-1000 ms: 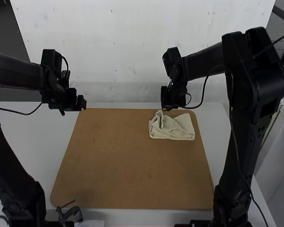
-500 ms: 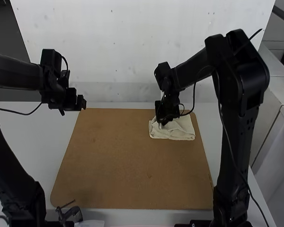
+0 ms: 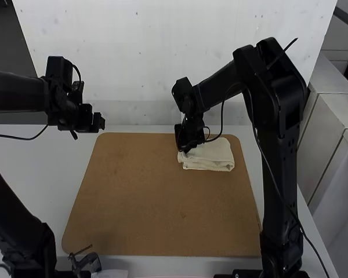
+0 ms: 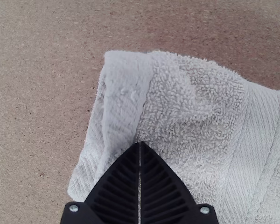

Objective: Fold the towel.

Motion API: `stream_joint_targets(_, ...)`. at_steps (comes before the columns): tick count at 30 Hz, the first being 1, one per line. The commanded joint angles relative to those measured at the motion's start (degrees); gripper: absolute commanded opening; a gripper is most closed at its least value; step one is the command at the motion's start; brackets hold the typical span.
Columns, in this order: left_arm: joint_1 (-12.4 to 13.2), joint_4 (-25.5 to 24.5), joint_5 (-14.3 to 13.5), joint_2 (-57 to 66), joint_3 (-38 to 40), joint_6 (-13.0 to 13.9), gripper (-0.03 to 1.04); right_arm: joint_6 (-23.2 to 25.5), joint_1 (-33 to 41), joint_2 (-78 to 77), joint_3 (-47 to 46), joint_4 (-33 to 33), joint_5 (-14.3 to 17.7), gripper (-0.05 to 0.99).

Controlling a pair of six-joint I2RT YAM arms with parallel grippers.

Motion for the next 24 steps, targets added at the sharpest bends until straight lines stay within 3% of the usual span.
stream_joint_targets(1,0.24,0.47,1.02,-0.83,-0.19,0.78,1.01,1.23,0.81,0.5,1.12,-0.16,1.11,0.02)
stream_joint_targets(8,0.06,0.47,1.02,-0.57,-0.28,0.69,1.01,1.23,-1.39,-2.13,0.59,0.28,1.73,0.05)
stream_joint_targets(15,0.32,0.47,1.81,-0.74,0.16,0.69,1.01,-0.53,-5.35,-11.19,-1.25,0.72,1.38,0.53)
stream_joint_targets(19,0.5,0.39,2.07,-1.53,0.51,0.78,1.01,-2.11,-9.04,-15.84,-2.75,0.36,0.94,0.88)
stream_joint_targets(24,0.5,-0.14,2.07,-4.17,0.07,0.87,1.01,-4.22,-13.78,-21.65,-7.85,1.59,0.5,0.92)
